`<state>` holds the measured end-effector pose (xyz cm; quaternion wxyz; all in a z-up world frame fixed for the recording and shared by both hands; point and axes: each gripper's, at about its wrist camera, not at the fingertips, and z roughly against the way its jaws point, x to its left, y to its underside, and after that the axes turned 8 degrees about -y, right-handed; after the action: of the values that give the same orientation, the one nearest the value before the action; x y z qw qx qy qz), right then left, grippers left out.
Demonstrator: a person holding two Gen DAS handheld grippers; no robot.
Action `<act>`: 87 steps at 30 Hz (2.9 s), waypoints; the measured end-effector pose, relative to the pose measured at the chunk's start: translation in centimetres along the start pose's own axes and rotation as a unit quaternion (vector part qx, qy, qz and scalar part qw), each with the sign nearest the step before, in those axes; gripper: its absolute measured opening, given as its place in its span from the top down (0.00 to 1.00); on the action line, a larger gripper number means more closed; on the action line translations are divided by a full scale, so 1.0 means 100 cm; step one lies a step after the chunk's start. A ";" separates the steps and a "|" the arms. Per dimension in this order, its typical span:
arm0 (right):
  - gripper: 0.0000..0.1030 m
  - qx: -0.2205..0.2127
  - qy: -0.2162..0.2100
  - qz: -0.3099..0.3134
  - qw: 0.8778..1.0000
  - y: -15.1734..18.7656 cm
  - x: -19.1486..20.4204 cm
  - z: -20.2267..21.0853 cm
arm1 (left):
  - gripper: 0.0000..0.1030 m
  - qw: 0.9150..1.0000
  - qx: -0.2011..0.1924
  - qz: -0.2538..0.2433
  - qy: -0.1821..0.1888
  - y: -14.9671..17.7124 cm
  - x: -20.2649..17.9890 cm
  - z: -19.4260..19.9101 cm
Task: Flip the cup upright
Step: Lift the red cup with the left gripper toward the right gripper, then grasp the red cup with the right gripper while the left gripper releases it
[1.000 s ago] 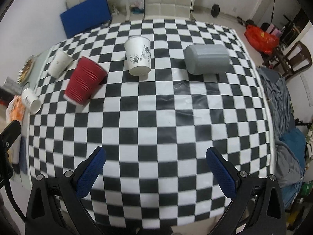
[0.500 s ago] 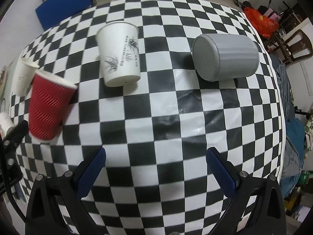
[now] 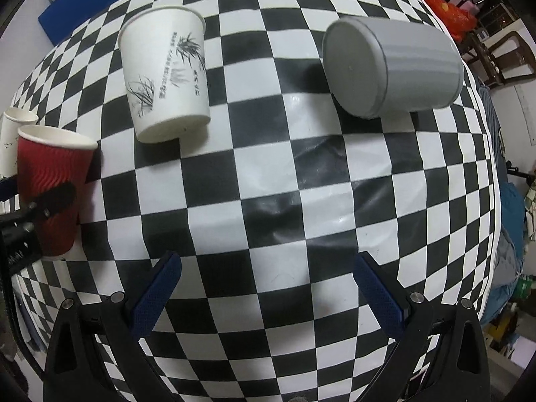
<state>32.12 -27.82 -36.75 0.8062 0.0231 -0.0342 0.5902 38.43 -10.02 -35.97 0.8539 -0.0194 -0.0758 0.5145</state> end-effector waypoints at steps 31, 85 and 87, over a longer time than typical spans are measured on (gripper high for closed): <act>0.00 0.041 -0.003 0.060 0.997 0.190 -0.051 0.039 | 0.26 0.941 0.078 0.313 0.104 0.174 -0.031 0.029; 0.02 0.166 -0.170 0.093 0.967 0.171 0.119 -0.020 | 0.05 0.964 0.007 0.252 -0.087 0.258 0.050 0.008; 0.02 0.175 -0.171 0.092 0.965 0.169 0.122 -0.028 | 0.05 0.964 0.010 0.250 -0.087 0.258 0.052 0.004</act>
<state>19.75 -10.92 -38.62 0.7143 0.2609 -0.0697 0.6457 18.12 6.68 -37.91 0.6885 0.0159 -0.1373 0.7119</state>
